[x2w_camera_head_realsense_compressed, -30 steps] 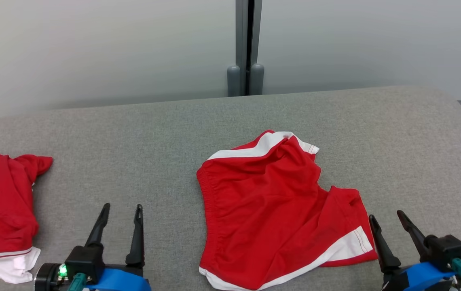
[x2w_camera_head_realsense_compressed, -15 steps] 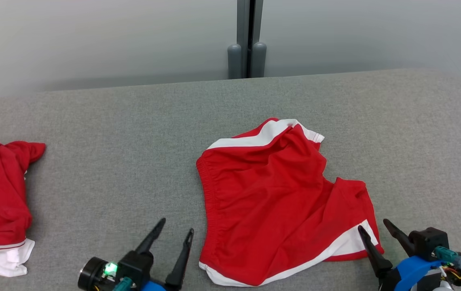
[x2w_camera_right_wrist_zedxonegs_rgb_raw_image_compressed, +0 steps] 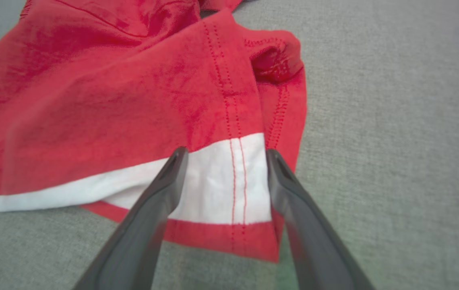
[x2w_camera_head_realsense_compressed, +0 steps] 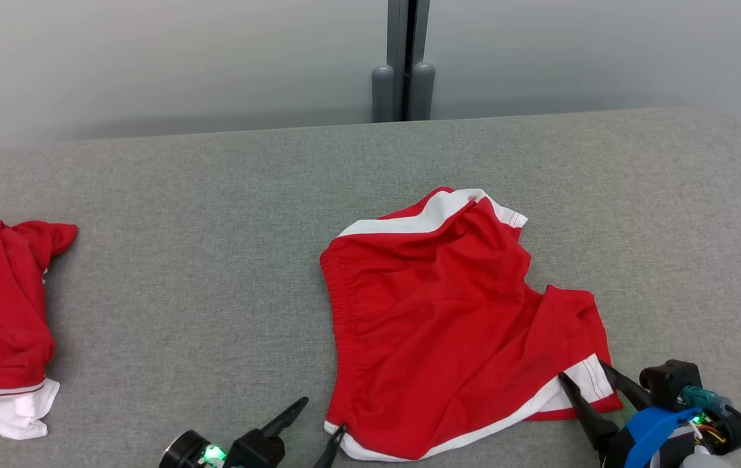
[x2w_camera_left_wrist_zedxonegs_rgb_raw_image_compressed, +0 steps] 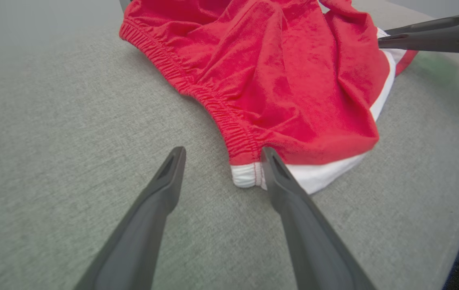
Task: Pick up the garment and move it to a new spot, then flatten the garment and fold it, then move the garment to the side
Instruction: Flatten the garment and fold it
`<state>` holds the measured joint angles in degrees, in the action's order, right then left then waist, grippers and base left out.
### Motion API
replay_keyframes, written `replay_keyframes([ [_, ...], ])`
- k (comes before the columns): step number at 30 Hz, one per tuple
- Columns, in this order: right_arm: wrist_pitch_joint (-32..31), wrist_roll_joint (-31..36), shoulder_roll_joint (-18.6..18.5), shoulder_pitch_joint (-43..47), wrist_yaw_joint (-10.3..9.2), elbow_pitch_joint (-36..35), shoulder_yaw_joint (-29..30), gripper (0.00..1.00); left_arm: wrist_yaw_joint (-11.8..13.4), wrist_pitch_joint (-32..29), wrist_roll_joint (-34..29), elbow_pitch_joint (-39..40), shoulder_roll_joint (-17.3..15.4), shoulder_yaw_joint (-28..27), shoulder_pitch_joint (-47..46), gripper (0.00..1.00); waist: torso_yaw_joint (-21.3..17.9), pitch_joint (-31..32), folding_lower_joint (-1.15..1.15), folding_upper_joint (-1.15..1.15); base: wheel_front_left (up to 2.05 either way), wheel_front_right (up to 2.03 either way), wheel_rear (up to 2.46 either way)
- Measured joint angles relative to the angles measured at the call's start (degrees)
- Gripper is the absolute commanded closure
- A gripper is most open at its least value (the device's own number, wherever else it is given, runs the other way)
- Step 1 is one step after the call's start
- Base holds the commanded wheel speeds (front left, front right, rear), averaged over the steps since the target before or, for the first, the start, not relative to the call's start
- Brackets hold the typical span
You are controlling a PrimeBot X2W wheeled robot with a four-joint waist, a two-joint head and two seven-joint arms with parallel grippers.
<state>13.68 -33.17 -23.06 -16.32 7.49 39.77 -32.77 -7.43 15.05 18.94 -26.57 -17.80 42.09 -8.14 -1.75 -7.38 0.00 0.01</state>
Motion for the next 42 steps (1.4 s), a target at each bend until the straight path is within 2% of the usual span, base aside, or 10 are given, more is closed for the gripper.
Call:
replay_keyframes([
  [12, 0.27, -10.99, -2.64, -3.60, -0.01, 0.27, -9.83, 0.00, -0.01, -0.31, 6.05, -3.56, -1.24, 12.48, -6.88, 0.00, 0.02, -0.93, 0.00, 0.00, 0.00, 0.00, 0.00],
  [20, 1.05, -18.06, -4.94, -5.06, -0.01, -2.94, -16.02, 0.00, -0.01, -0.24, 9.00, -6.12, -1.32, 17.03, -10.73, 0.00, -0.24, -1.79, 0.00, 0.00, 0.00, 0.00, 0.00],
  [28, 1.48, -21.87, -6.49, -7.39, -0.01, -3.83, -21.05, 0.00, -0.01, -0.13, 11.72, -7.54, -0.98, 21.35, -14.06, 0.00, -0.60, -2.55, 0.00, 0.00, 0.00, 0.00, 0.00],
  [29, 1.52, -22.52, -6.51, -7.74, -0.01, -3.69, -21.58, 0.57, -0.01, -0.10, 12.09, -7.60, -0.98, 21.76, -14.42, 0.02, -0.63, -2.66, 0.00, 0.00, 0.00, 0.00, 0.00],
  [31, 1.54, -24.19, -6.49, -8.32, -0.01, -3.39, -22.41, 1.00, -0.01, -0.05, 12.90, -7.84, -0.94, 22.56, -14.94, 0.83, -0.73, -2.80, 0.00, 0.00, 0.00, 0.00, 0.00],
  [32, 1.54, -24.75, -6.51, -8.63, -0.01, -3.21, -22.93, 1.00, -0.01, -0.04, 13.28, -8.06, -0.85, 22.96, -15.34, 1.00, -0.75, -2.83, 0.00, 0.00, 0.00, 0.00, 0.00],
  [35, 1.44, -25.07, -6.27, -9.18, -0.01, -4.69, -21.95, 1.00, -0.01, -0.03, 14.57, -8.28, -0.11, 22.74, -15.72, 1.00, -0.68, -2.83, 0.00, 0.00, 0.00, 0.00, 0.00],
  [42, 1.44, -21.06, -6.87, -6.56, -0.01, -10.63, -14.28, 1.00, -0.01, -0.04, 15.79, -4.14, 0.68, 15.89, -15.08, 1.00, -0.26, -2.13, 0.00, 0.00, 0.00, 0.00, 0.00],
])
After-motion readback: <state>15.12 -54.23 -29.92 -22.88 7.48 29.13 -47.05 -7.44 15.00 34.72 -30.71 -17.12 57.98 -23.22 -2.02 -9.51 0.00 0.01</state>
